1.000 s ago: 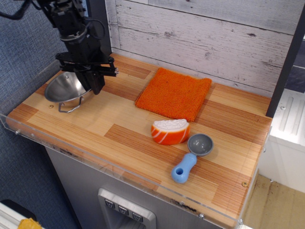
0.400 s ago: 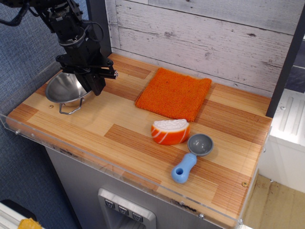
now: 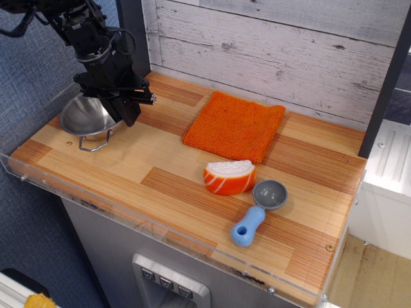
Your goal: Move the bowl to bottom left corner of table
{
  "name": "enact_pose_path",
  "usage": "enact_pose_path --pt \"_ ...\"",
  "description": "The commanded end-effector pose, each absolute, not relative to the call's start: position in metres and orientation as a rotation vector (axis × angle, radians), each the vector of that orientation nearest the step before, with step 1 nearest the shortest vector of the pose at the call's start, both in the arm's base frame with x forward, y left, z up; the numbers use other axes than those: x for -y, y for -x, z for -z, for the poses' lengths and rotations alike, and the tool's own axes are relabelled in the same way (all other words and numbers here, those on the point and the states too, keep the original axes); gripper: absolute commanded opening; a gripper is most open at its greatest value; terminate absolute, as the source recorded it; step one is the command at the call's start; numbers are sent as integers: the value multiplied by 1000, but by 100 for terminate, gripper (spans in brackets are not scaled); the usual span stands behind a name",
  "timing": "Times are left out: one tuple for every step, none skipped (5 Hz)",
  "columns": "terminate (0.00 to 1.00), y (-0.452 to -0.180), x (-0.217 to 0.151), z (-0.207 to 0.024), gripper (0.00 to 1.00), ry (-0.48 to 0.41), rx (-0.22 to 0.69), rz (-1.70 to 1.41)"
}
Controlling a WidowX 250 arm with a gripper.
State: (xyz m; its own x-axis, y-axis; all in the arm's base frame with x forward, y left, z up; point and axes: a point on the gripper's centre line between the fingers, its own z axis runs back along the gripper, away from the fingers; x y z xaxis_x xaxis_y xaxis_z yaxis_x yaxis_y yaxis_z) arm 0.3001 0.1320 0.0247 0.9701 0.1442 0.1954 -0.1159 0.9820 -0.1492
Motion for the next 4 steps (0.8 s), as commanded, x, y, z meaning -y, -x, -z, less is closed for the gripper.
enact_pose_path --pt "0 -274 -135 18 0 195 88 -178" --pt "0 -272 -134 25 0 219 53 -184" --pt "0 -274 -128 21 0 206 63 -164" --pt "0 -279 -119 16 0 194 67 -155"
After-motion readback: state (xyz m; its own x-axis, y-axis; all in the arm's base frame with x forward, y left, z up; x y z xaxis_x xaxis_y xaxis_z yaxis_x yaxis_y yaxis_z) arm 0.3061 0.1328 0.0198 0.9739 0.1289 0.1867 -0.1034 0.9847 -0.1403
